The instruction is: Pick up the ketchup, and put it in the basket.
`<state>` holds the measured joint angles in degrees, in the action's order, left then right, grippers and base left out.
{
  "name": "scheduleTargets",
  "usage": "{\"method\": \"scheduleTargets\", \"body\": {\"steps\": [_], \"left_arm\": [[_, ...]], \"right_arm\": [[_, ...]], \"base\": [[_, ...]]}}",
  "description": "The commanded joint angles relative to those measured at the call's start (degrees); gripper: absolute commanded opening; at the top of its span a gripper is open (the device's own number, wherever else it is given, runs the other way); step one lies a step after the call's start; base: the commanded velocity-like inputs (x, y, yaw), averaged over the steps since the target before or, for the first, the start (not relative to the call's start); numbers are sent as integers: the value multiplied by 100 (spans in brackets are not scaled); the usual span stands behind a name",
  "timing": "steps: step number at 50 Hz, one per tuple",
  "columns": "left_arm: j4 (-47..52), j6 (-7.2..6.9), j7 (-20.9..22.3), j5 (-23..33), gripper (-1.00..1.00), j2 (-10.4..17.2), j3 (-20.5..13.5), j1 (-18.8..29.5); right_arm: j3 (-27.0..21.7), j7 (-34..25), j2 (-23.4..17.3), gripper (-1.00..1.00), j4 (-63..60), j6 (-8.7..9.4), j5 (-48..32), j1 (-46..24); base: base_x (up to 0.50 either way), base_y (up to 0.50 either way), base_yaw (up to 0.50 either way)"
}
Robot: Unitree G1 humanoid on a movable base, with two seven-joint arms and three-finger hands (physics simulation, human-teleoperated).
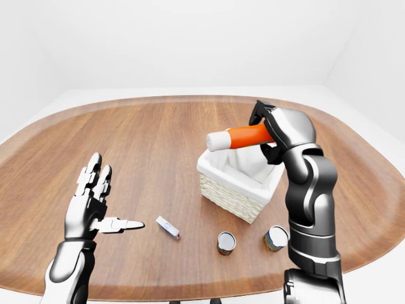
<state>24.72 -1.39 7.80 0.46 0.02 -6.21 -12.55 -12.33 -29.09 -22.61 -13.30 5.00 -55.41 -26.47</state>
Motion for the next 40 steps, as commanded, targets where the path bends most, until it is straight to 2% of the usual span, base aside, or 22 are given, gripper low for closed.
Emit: {"method": "scheduleTargets", "body": {"steps": [1, 7, 17, 20, 25, 40], "left_arm": [[55, -44, 4, -8, 100, 5, -1, 7], [108, -91, 17, -9, 100, 4, -8, 5], [-4, 33, 26, 10, 100, -6, 25, -25], [54, -55, 21, -2, 100, -1, 27, -2], [91, -82, 23, -11, 100, 1, 29, -8], [50, -50, 21, -31, 100, -3, 49, -16]], "right_arm": [[7, 238, -169, -100, 705, 0, -229, -299], [87, 535, -223, -100, 1386, 0, -287, -507], [165, 789, -263, -100, 1862, 0, -460, -556], [185, 851, -272, -100, 2061, 0, -459, -631], [257, 958, -261, -100, 2271, 0, -534, -680], [401, 1060, -255, -100, 2793, 0, -774, -1087]], "base": [[0, 0, 0], [0, 0, 0], [0, 0, 0], [0, 0, 0], [0, 0, 0], [0, 0, 0]]}}
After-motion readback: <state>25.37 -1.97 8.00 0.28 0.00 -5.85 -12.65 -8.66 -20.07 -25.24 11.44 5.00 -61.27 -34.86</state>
